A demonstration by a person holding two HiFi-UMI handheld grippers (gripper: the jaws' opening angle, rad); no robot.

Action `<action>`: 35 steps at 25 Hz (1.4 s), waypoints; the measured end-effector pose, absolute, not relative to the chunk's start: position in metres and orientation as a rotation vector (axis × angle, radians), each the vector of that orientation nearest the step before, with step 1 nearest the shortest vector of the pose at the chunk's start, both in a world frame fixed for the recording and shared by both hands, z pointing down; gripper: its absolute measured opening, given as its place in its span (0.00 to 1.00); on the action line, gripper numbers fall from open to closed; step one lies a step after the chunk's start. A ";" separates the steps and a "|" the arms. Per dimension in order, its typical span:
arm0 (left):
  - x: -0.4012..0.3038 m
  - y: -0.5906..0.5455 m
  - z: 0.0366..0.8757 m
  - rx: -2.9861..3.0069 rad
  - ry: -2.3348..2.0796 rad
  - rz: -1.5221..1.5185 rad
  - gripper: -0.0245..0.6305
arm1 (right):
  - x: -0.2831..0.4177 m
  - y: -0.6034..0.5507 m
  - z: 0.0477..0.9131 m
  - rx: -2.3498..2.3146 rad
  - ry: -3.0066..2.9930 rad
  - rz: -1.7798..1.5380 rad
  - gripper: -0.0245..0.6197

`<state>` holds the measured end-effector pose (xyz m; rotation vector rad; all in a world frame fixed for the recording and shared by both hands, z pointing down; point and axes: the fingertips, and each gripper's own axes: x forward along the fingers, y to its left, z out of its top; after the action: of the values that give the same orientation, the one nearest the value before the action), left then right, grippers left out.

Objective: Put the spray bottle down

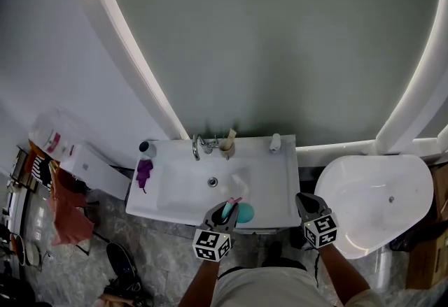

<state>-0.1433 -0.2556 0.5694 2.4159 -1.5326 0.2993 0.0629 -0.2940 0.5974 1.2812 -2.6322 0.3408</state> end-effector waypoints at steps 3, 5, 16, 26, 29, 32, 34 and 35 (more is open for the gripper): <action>-0.135 -0.270 0.573 2.404 -1.545 0.307 0.15 | 0.067 -0.309 0.602 1.250 -2.645 0.342 0.05; -0.129 -0.277 0.576 2.400 -1.545 0.316 0.15 | 0.071 -0.317 0.605 1.244 -2.650 0.349 0.05; -0.117 -0.309 0.584 2.415 -1.488 0.361 0.15 | 0.084 -0.338 0.620 1.292 -2.613 0.421 0.05; -0.117 -0.354 0.598 2.520 -1.339 0.403 0.15 | 0.069 -0.337 0.629 1.384 -2.514 0.441 0.05; -0.111 -0.367 0.605 2.565 -1.285 0.436 0.15 | 0.066 -0.336 0.631 1.405 -2.481 0.441 0.05; -0.102 -0.383 0.615 2.605 -1.225 0.460 0.15 | 0.064 -0.336 0.636 1.428 -2.448 0.442 0.05; -0.095 -0.396 0.622 2.633 -1.185 0.474 0.15 | 0.064 -0.336 0.640 1.449 -2.422 0.452 0.05; -0.091 -0.403 0.626 2.647 -1.165 0.483 0.15 | 0.064 -0.336 0.642 1.463 -2.409 0.459 0.05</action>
<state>-0.0909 -0.4030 0.6259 2.6472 -1.1651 0.4831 0.0637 -0.3363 0.6424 1.4627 -2.4089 0.4586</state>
